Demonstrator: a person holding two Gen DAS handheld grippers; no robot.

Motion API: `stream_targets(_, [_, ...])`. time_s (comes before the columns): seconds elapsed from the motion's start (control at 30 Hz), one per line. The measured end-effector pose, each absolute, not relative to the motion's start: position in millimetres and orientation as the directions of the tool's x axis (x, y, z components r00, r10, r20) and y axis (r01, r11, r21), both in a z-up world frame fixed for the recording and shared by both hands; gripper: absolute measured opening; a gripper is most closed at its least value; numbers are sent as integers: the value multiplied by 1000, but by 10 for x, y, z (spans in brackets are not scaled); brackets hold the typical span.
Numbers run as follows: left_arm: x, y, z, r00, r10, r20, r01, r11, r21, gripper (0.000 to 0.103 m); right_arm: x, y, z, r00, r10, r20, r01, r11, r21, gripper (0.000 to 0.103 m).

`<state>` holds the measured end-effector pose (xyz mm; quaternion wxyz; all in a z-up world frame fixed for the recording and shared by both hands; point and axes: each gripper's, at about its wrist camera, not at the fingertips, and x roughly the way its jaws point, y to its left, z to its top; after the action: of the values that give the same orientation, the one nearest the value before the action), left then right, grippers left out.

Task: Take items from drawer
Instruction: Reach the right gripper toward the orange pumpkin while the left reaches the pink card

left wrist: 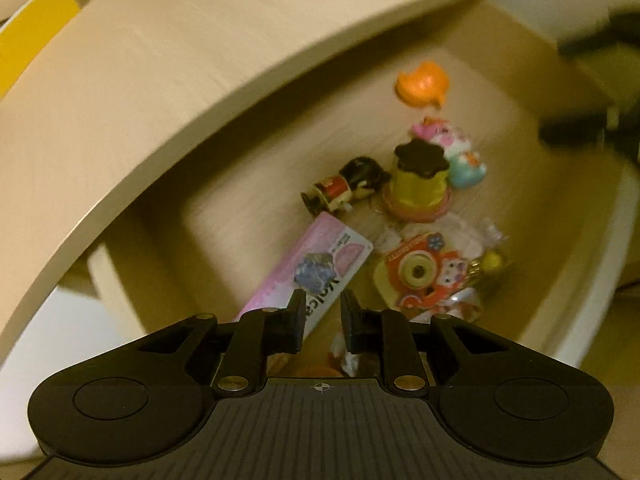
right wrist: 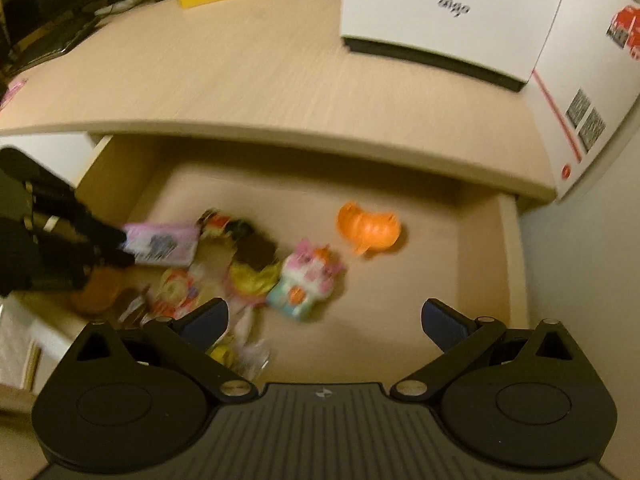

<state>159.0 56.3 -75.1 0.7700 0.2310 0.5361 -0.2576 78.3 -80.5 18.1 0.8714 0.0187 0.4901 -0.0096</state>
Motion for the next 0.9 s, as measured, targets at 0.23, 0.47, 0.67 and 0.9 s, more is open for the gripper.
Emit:
stream_targets(0.23, [1689,473,-933,315,-166,-935,603,796,62,26,924,-1070,212,566,-49,-823,96,995,6,103])
stream_targets(0.47, [1791,459,-922,360,-247,-900,527,850,-22,30,930,-1278,124,536,-79,-840,179,984,22,103])
stream_targets(0.67, [1863,627,-817,270,-422,-865,528,816,-233,33,925,-1277,77,521,-54,-852,175,984,44,103])
stream_targets(0.9, [1727,647,-713,303,-252,-919,718,695,46,33,927,-1269,114,547,-55,-836,194,979,62,103])
